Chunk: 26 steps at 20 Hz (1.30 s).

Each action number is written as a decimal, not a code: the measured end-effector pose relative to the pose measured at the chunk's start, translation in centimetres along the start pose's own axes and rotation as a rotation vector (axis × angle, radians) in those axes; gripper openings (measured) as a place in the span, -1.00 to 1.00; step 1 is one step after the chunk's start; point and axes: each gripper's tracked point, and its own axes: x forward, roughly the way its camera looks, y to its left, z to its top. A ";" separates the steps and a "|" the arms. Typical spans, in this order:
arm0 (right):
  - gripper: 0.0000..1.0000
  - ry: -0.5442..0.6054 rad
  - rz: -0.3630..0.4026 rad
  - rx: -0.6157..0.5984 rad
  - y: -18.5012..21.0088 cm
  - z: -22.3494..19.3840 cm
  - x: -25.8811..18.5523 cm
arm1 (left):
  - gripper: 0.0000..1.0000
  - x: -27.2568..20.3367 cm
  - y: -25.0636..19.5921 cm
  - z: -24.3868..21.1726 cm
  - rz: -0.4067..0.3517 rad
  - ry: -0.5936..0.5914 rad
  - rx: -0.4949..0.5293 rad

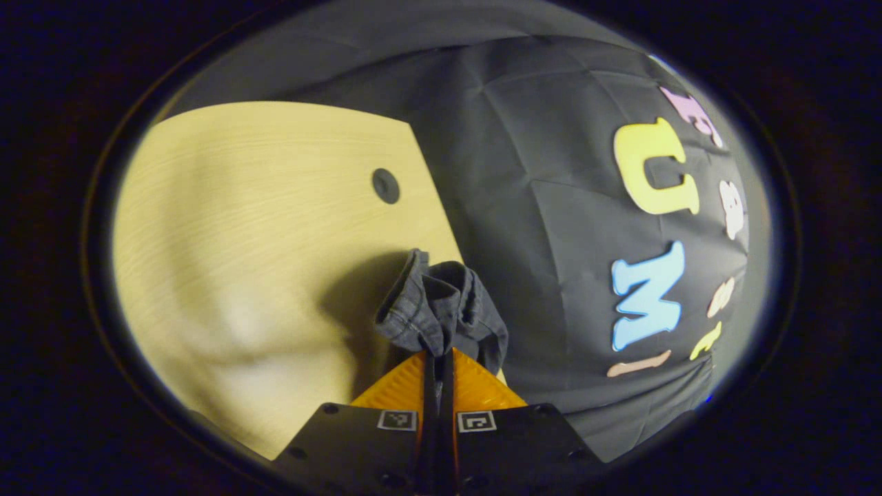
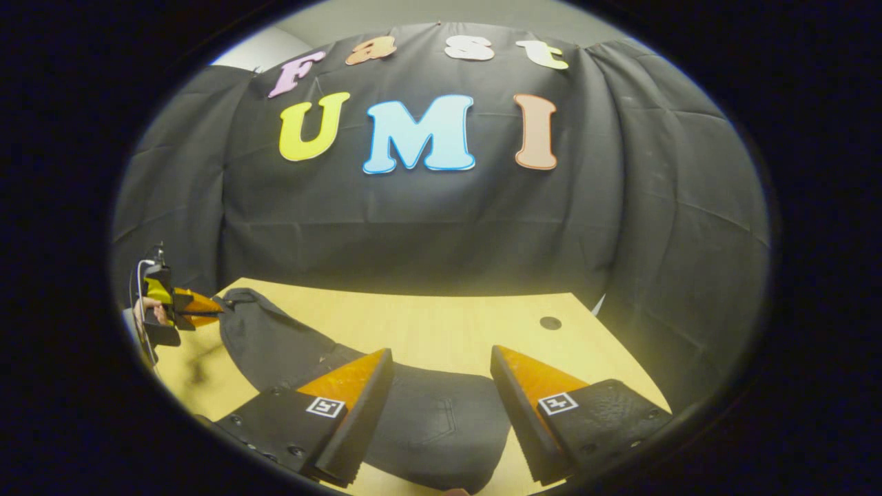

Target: Grasp the waist and the cuffs of the jeans and fold them to make the two legs overlap; first hold the waist and fold one-third of the jeans toward the cuffs, then hold the cuffs and fold the remaining one-third in the same direction to finish folding.

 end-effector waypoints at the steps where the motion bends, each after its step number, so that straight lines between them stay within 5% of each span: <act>1: 0.71 -0.004 0.000 0.003 -0.1 0.0 0.0 | -0.85 -0.4 -1.8 -1.0 -0.040 0.015 0.016; 6: 0.72 -0.033 0.006 0.014 0.0 0.7 -0.3 | -0.85 -3.2 -10.4 -7.1 -0.233 0.115 0.060; 11: 0.72 -0.050 0.016 0.024 0.3 1.3 -0.8 | -0.85 -6.4 -17.1 -20.3 -0.355 0.343 0.184; 19: 0.72 -0.045 -0.038 0.075 -3.0 0.7 -1.5 | -0.85 -3.6 -13.0 -43.0 -0.197 0.694 0.629; 21: 0.72 -0.016 -0.038 0.096 -3.8 -0.5 -1.5 | -0.96 -3.7 -11.2 -44.9 -0.144 0.711 0.820; 24: 0.72 0.011 -0.043 0.130 -5.0 -1.7 -1.6 | -0.84 -3.1 -9.4 -44.2 -0.144 0.642 1.164; 26: 0.72 0.015 -0.048 0.140 -5.5 -1.9 -1.6 | -0.84 -2.9 -9.5 -43.3 -0.140 0.624 1.204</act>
